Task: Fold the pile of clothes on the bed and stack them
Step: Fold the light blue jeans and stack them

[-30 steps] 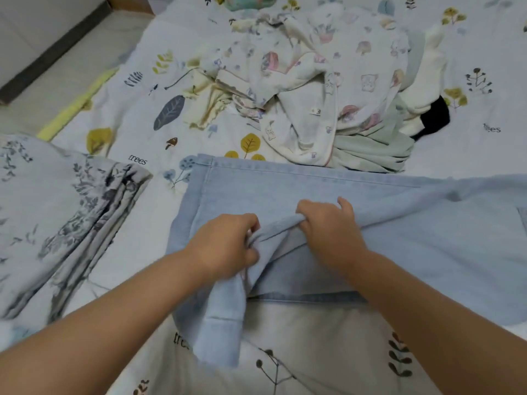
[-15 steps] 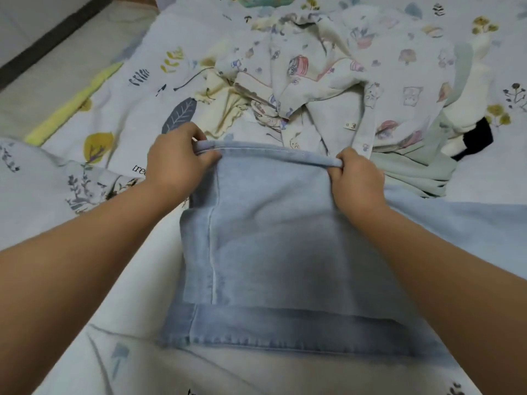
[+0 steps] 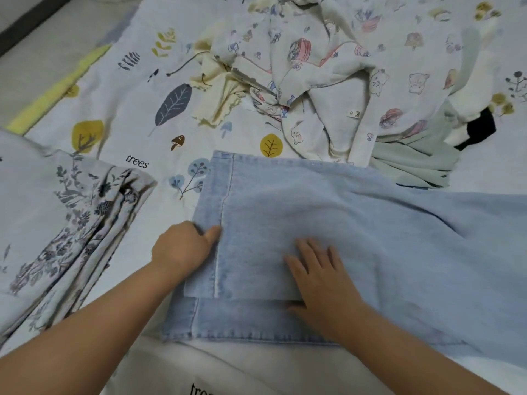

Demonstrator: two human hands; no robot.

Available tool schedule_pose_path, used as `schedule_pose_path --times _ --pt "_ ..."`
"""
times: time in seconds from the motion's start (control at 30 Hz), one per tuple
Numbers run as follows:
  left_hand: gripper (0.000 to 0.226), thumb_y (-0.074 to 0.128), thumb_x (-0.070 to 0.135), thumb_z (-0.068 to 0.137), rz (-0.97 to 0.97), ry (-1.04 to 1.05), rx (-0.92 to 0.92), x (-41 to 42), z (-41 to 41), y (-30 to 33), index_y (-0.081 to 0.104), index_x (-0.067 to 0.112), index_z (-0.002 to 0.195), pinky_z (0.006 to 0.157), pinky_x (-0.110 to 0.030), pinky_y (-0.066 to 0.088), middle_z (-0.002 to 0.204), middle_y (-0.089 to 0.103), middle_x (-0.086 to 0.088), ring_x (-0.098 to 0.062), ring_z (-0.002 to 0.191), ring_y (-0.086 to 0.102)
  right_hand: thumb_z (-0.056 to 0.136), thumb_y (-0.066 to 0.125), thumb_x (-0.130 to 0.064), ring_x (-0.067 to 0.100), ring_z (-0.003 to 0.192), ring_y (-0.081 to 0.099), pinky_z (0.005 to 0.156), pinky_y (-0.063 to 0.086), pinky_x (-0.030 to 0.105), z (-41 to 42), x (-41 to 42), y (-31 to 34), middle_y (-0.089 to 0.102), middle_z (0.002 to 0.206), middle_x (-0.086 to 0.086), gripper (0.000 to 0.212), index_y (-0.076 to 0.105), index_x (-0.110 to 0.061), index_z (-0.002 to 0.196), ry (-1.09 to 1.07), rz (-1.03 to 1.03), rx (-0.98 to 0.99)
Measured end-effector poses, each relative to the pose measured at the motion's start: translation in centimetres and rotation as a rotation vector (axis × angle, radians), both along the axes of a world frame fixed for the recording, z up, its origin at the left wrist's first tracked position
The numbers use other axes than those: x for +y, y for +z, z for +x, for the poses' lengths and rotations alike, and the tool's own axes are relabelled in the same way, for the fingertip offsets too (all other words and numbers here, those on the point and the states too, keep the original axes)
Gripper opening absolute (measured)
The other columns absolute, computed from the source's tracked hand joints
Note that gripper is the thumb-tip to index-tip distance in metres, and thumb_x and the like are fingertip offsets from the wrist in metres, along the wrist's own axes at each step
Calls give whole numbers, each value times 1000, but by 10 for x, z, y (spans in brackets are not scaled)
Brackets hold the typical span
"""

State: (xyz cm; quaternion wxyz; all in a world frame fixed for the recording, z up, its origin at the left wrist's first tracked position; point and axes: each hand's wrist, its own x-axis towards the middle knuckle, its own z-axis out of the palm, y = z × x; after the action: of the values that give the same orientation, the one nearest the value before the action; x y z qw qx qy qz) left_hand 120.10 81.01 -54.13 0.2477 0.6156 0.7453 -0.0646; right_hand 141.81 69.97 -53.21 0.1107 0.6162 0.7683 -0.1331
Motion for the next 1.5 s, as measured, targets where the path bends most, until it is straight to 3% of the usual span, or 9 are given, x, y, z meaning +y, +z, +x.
schedule_pose_path --times 0.13,0.3,0.43,0.57,0.73,0.93,1.2,1.37,1.5 --pt "40 50 33 93 -8 38 -99 -9 -1 7 37 12 61 60 -31 30 65 41 -2 -24 71 43 24 87 -4 27 53 65 46 52 25 -4 -1 6 66 63 11 45 67 -8 65 -74 133 47" --pt "20 50 20 94 437 261 -323 -18 -14 23 42 8 79 61 -32 22 65 41 1 -23 69 39 42 57 -12 16 27 48 28 27 14 -30 -6 37 48 37 2 14 62 -9 55 -47 321 126" --pt "23 56 24 90 265 140 -135 -43 -41 14 46 10 76 60 -33 28 73 55 -8 -25 69 45 58 59 -20 15 46 59 38 38 15 -45 -37 36 60 57 3 11 65 -14 65 2 157 147" --pt "34 53 38 91 21 133 -52 -52 -45 -3 53 7 77 62 -33 34 81 62 -13 -28 73 52 94 44 -37 27 121 45 91 41 36 -34 -45 28 49 128 12 37 48 -12 122 -15 -323 160" --pt "31 49 33 94 217 223 -197 -23 -17 2 50 3 101 70 -34 33 105 61 -23 -35 90 54 98 37 -26 27 108 54 86 40 34 27 4 35 58 118 8 28 55 -16 117 -462 129 298" --pt "54 53 30 92 279 306 -343 21 15 2 38 -1 135 96 -40 36 130 52 -21 -38 118 49 98 36 -19 35 105 51 80 40 38 104 70 18 54 117 17 29 59 -5 110 -582 217 121" --pt "7 60 11 85 438 370 -531 61 20 -4 60 6 81 59 -27 39 65 54 1 -20 66 51 93 50 -26 34 106 50 82 39 34 111 115 -4 43 116 14 25 59 -17 114 -549 -27 198" --pt "7 57 16 89 587 363 -498 73 28 -4 53 15 83 58 -14 38 73 55 5 -11 65 50 91 52 -17 31 79 48 67 34 34 112 126 2 41 114 16 19 54 -6 106 -785 363 329" --pt "43 53 39 91 360 345 -228 64 28 -15 47 3 112 86 -41 39 113 56 -19 -38 104 53 85 57 -15 37 112 43 88 36 44 92 111 -7 34 135 20 47 42 -9 129 -721 432 187"
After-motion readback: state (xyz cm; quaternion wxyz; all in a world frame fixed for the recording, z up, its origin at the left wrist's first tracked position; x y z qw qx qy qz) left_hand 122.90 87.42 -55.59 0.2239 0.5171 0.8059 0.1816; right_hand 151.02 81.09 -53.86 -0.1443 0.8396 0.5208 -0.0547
